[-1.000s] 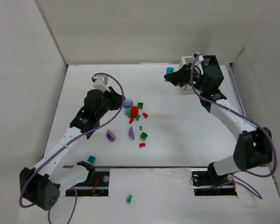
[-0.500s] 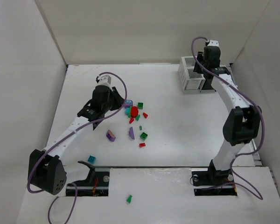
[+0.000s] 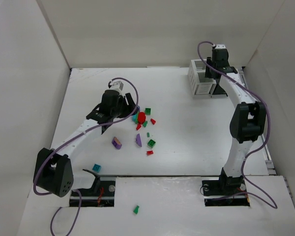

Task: Sort the legos into containers by color

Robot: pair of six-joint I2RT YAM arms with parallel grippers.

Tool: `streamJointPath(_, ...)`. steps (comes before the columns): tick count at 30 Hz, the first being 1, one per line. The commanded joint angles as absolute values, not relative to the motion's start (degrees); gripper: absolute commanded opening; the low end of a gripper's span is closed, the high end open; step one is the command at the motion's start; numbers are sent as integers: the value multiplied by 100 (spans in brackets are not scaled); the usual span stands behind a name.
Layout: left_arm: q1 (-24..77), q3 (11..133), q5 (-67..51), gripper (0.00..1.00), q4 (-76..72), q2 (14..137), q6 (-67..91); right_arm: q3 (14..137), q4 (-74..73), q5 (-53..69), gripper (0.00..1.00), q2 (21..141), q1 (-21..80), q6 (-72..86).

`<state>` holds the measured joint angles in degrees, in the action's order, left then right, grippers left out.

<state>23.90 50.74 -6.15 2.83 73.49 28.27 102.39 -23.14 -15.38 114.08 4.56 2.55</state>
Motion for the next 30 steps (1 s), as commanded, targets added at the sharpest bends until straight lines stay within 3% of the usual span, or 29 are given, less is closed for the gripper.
streamJointPath(1,2373,5168,-844,57,35,7339,2725,10538,-2074,-1512,23,11399,483,97)
streamJointPath(5,2373,5063,-905,64,88,7339,2672,10486,-2074,-1512,40,11452,536,-18)
streamJointPath(9,2373,4949,-1028,69,193,7392,2672,10433,-2021,-1328,45,11452,536,-18)
streamJointPath(16,2769,4817,-668,76,439,7453,2733,10380,-2021,-1257,63,11400,589,-18)
streamJointPath(27,3787,4544,-143,80,729,7575,2820,9432,-1925,-1143,66,10188,756,43)
streamJointPath(30,3841,4544,139,72,1019,7874,3346,8852,-1802,-1090,66,9669,809,201)
